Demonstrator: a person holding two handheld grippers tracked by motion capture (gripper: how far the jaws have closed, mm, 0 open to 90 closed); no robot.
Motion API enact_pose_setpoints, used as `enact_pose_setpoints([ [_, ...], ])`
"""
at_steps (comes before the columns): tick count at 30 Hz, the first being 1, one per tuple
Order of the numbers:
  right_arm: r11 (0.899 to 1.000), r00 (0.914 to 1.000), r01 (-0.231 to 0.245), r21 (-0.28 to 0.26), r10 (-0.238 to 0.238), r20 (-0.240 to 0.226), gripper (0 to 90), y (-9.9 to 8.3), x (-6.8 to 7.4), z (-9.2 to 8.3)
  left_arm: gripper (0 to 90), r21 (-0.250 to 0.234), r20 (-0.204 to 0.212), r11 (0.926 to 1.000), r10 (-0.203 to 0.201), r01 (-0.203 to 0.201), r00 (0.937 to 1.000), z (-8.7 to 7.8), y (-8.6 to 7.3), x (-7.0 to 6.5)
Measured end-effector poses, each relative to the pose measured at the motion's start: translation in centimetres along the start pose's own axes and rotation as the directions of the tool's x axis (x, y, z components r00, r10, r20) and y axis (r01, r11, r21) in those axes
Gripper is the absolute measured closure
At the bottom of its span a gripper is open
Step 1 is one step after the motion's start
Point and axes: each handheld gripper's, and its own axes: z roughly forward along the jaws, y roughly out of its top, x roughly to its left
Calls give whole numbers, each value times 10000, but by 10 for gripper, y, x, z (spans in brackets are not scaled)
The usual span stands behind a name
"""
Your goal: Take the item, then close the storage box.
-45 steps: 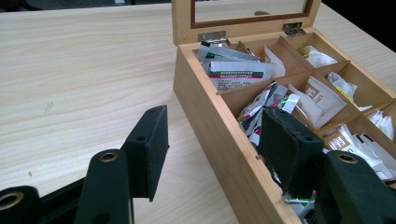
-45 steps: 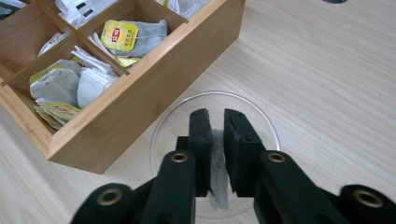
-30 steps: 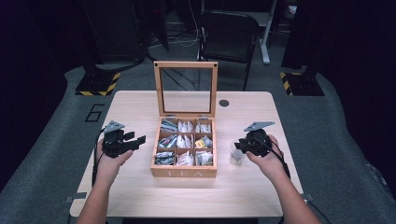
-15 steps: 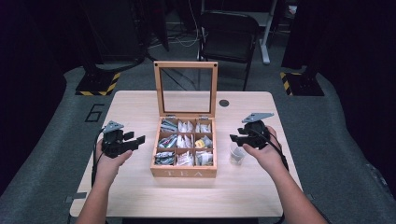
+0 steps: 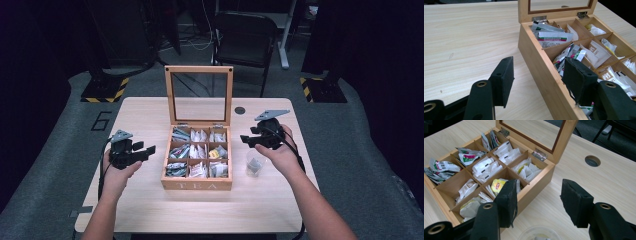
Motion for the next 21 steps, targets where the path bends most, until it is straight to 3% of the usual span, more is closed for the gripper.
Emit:
enact_pose_setpoints([
  [7,10000,9996,2,48,-1,-280,447,12,-3,12,419,-13,-50,10000,-56,56,10000,-2,1,2],
  [16,9984,9980,-553,-97,550,-302,417,30,-17,30,418,19,-37,10000,-19,19,10000,-2,0,2],
  [21,9981,9978,-608,-121,605,-253,415,37,-19,37,418,-59,-35,9999,-121,120,9999,-4,1,6],
])
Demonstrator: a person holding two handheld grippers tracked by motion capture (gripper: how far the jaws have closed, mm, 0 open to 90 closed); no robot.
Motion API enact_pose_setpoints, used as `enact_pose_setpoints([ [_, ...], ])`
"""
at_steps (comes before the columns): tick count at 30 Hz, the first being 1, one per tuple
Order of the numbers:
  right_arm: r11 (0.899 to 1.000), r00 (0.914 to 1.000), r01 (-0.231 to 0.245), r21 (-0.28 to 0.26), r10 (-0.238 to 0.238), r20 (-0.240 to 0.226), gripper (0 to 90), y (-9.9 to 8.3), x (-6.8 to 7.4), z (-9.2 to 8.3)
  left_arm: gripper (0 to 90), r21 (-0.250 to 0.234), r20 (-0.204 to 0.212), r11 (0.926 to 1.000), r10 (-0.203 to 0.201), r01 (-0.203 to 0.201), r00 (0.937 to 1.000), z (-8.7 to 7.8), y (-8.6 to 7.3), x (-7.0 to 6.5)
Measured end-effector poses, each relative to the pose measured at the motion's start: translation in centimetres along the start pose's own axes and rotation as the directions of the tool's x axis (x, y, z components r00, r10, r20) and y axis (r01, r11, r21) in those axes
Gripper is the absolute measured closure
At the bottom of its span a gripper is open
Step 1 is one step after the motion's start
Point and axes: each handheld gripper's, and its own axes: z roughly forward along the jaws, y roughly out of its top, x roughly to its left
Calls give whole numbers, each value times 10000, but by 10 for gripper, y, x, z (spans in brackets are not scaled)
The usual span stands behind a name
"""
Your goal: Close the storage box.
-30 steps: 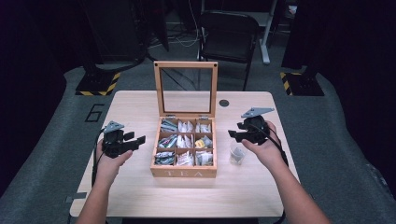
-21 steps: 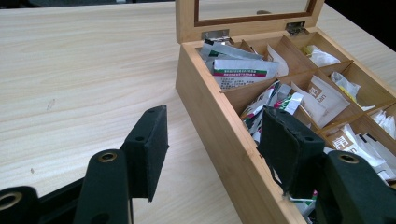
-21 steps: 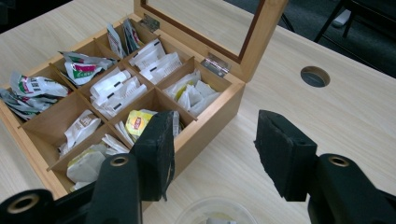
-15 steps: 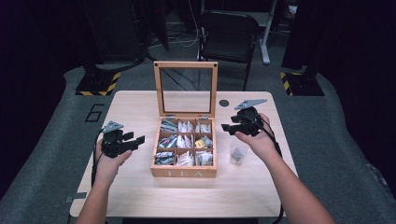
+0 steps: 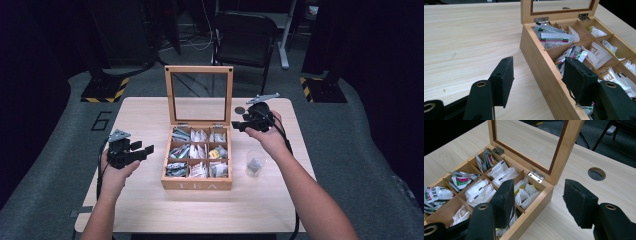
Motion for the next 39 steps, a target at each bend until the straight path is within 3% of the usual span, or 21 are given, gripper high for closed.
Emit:
enact_pose_setpoints([
  [13,9993,9997,-228,-301,228,-13,439,16,-9,28,416,-233,-157,9993,-310,306,9994,-6,-2,8],
  [14,9991,9993,-365,-218,365,6,439,17,-9,31,415,-206,-137,9994,-276,274,9995,-6,-2,8],
  [27,9998,9996,-56,187,50,279,451,30,-21,57,415,-159,-154,9995,-289,286,9995,-8,-6,10],
  [32,9993,9993,-214,297,204,322,452,31,-28,61,414,-119,-133,9994,-333,331,9994,-9,-6,9],
  [36,9992,9984,-399,78,395,410,453,35,-33,66,411,-157,-148,9995,-289,286,9995,-8,-5,8],
  [39,9996,9978,-135,238,119,647,487,36,-35,72,410,-126,-151,9995,-282,280,9995,-7,-5,8],
])
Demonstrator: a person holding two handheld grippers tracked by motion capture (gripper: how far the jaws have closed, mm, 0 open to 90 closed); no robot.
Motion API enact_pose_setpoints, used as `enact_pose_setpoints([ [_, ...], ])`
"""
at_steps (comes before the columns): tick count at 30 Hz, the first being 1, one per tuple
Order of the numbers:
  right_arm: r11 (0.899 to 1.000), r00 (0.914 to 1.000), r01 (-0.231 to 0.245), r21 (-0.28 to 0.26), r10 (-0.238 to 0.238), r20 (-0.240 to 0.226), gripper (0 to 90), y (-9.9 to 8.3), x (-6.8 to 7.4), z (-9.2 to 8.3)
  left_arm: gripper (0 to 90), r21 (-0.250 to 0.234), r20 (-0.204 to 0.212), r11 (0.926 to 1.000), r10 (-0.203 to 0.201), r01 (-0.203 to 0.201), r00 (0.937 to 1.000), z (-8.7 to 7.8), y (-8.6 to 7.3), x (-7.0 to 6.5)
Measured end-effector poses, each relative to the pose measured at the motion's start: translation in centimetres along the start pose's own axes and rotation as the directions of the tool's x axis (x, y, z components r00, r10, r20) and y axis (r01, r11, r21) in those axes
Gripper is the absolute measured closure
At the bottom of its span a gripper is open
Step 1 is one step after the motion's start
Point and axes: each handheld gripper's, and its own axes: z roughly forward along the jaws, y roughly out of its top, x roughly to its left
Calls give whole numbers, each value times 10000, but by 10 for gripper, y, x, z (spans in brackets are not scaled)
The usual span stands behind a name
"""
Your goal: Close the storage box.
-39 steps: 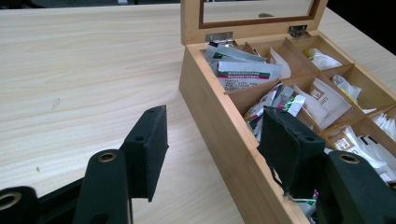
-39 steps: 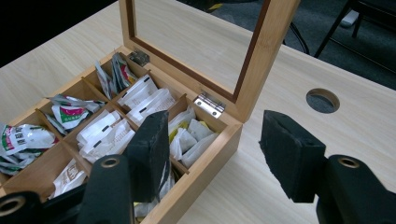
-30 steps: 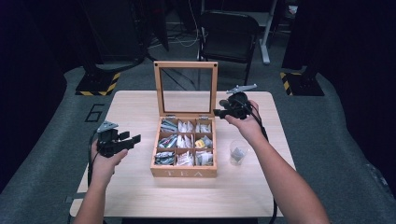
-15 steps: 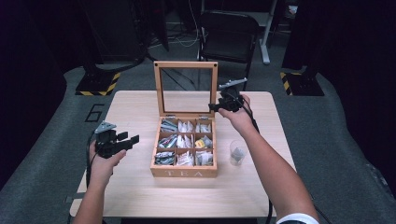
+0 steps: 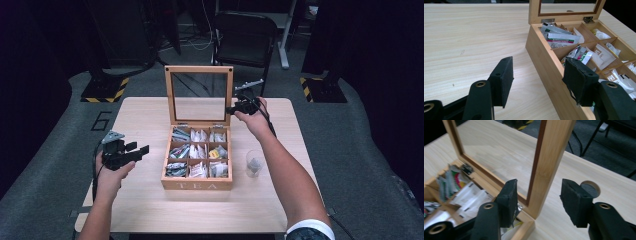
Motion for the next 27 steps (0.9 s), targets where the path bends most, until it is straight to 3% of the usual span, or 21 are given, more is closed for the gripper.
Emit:
enact_pose_setpoints([
  [8,10000,10000,30,-10,-30,42,490,5,1,9,410,24,-38,10000,-12,12,10000,1,-1,1],
  [10,9996,9996,281,-63,-281,80,490,6,0,12,410,44,-27,10000,-4,4,10000,1,-1,0],
  [21,9994,9999,-65,-340,61,-121,496,9,0,19,408,151,-24,9999,-81,81,10000,4,-3,2],
  [25,9992,9997,-191,-363,186,-154,527,9,-1,21,408,192,-15,9998,-92,92,10000,5,-4,1],
  [27,9992,9999,-40,-401,36,-99,573,9,-2,21,408,189,-17,9998,-67,67,10000,6,-4,2],
])
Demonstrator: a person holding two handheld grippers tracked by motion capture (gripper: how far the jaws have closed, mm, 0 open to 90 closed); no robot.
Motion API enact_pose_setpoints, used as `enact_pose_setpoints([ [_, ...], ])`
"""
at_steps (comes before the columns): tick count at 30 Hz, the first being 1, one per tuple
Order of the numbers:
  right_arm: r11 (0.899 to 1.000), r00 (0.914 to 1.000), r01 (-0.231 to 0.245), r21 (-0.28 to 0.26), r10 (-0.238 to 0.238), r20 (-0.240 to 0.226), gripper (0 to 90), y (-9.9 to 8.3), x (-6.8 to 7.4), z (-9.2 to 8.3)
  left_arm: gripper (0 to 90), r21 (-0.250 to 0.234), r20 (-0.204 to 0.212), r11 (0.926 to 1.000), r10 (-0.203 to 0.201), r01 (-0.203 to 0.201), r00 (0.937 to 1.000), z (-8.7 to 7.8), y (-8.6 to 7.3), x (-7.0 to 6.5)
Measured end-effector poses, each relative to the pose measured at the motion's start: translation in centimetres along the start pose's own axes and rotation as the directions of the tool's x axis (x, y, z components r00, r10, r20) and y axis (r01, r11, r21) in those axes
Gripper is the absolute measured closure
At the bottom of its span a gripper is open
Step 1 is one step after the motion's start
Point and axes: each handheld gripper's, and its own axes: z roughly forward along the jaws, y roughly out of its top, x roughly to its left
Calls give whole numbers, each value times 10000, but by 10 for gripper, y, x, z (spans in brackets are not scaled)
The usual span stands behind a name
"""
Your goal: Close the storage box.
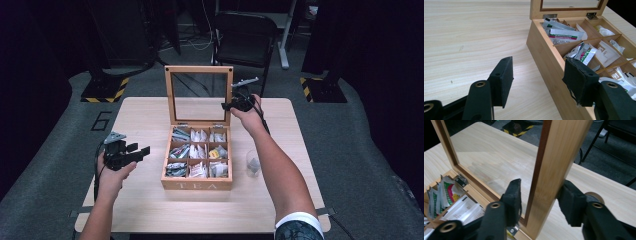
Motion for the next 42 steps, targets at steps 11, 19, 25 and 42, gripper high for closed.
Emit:
enact_pose_setpoints([
  [11,9998,9998,-130,-134,128,-133,621,0,-4,-2,408,66,11,10000,-17,17,10000,3,-1,0],
  [19,9995,9993,-286,-147,283,-248,640,0,-5,-5,408,119,19,9999,-77,77,10000,5,-1,0],
  [25,9997,9993,-228,-101,225,-286,648,0,-4,-8,408,159,86,9999,21,-22,10000,8,1,-3],
  [42,9996,9989,6,-291,-20,-462,658,-6,0,-16,412,466,149,9986,228,-235,9996,32,29,-2],
])
